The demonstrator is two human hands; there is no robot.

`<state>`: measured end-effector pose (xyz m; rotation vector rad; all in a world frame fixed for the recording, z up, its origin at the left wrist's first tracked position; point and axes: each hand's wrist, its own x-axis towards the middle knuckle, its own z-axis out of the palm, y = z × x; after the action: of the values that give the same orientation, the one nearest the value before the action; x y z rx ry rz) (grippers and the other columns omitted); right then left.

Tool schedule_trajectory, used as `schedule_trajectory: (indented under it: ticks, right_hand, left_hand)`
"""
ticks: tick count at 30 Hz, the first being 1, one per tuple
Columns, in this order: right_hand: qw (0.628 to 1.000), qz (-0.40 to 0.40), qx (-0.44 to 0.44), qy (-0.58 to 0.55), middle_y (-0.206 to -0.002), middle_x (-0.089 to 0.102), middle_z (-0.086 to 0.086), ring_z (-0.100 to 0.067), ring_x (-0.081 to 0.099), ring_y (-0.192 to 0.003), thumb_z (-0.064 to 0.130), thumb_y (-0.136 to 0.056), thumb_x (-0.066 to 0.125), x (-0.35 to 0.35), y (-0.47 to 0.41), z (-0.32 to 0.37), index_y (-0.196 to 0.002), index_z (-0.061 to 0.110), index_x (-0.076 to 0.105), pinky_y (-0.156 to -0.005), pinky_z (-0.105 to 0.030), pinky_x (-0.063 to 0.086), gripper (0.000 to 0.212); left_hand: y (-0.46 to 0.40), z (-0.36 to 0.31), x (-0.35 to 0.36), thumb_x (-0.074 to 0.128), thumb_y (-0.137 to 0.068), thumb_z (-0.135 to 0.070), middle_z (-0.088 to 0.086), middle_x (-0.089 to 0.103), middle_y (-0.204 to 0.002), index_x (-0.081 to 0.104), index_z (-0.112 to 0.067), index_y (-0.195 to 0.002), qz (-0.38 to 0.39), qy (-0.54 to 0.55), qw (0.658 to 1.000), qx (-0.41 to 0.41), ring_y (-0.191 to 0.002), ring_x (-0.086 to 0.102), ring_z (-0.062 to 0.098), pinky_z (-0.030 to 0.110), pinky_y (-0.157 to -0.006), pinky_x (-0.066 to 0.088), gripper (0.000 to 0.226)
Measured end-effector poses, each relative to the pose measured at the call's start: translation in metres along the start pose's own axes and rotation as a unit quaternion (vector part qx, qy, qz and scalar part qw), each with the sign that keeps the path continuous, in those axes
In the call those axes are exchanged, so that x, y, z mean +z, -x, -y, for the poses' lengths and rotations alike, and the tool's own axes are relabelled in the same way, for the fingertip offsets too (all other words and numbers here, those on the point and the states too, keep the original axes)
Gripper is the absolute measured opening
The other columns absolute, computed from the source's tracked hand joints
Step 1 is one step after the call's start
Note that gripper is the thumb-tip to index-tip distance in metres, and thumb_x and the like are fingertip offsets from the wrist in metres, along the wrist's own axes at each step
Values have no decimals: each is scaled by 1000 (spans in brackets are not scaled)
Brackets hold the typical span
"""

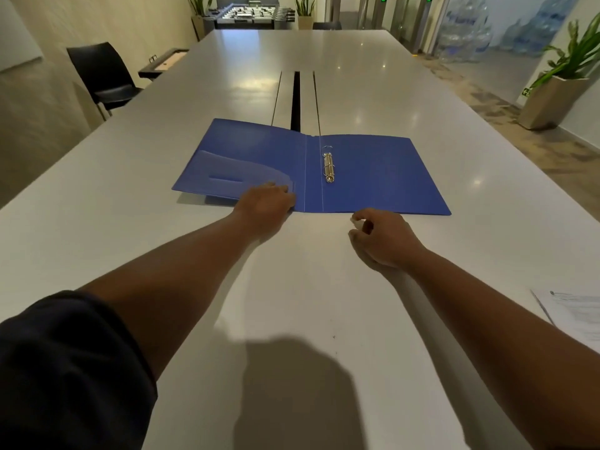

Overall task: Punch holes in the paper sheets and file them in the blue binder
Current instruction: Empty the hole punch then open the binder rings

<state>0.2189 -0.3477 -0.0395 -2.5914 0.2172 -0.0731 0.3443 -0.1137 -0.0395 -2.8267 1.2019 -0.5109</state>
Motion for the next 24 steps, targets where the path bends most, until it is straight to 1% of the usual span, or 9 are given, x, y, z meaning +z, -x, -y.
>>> schedule_trajectory:
  ticks: [5,8,10,12,15,17,18,21,24]
  right_hand:
    - [998,-15,19,-55,-108,64,6,-14,60,-97,32,-95,70,-1,-3,-6,-127,15,66,-87,-29,47,36]
    - [993,-25,51,-105,-92,70,6,-20,68,-86,35,-95,68,-6,5,-8,-96,13,70,-78,-36,55,22]
    - [994,-5,78,-78,-74,66,0,-22,66,-72,40,-94,67,-15,12,-5,-77,7,64,-68,-36,53,37]
    - [994,48,102,-7,-64,60,-5,-21,58,-61,44,-93,66,-26,22,5,-70,10,63,-61,-33,45,41]
    - [982,128,109,86,-70,67,-7,-20,61,-63,45,-93,65,-43,41,25,-85,7,72,-63,-32,48,39]
    - [982,107,76,137,-73,67,-5,-21,64,-70,43,-92,68,-46,55,36,-91,6,74,-68,-33,52,37]
    - [984,89,60,142,-75,65,-4,-22,64,-74,42,-91,70,-44,59,39,-93,7,72,-72,-36,54,35]
    - [994,65,26,86,-91,67,-4,-23,63,-85,40,-87,76,-30,86,50,-99,13,67,-78,-40,54,31]
    - [999,31,5,38,-95,69,-4,-23,63,-85,38,-92,72,-10,114,53,-104,16,68,-75,-37,52,25]
  left_hand:
    - [11,0,5,56,-99,-13,2,65,-81,65,-15,-95,4,16,1000,-9,-67,61,20,34,-59,50,10]
    - [29,-9,0,56,-96,-12,0,66,-78,64,-17,-88,-1,34,999,-22,-65,64,22,33,-56,45,13]
    - [46,-20,-6,57,-95,-12,0,70,-83,66,-18,-89,11,46,999,-16,-70,68,23,33,-59,49,13]
    - [66,-32,-14,57,-95,-14,1,74,-93,70,-19,-95,26,55,998,-6,-79,71,24,35,-68,55,13]
    - [98,-51,-28,58,-97,-17,1,73,-101,70,-20,-101,52,61,997,8,-87,71,24,29,-71,50,13]
    - [124,-65,-40,59,-98,-21,-1,72,-105,70,-21,-107,69,65,995,11,-92,69,22,25,-73,43,14]
    - [132,-71,-42,60,-99,-22,-1,72,-107,70,-21,-110,77,72,994,12,-95,69,21,24,-77,46,15]
    - [162,-89,-61,59,-100,-23,0,71,-113,70,-21,-117,127,80,989,0,-102,67,23,35,-91,54,20]
    - [188,-107,-79,59,-100,-22,0,69,-114,70,-21,-119,165,73,984,0,-102,65,23,31,-88,52,22]
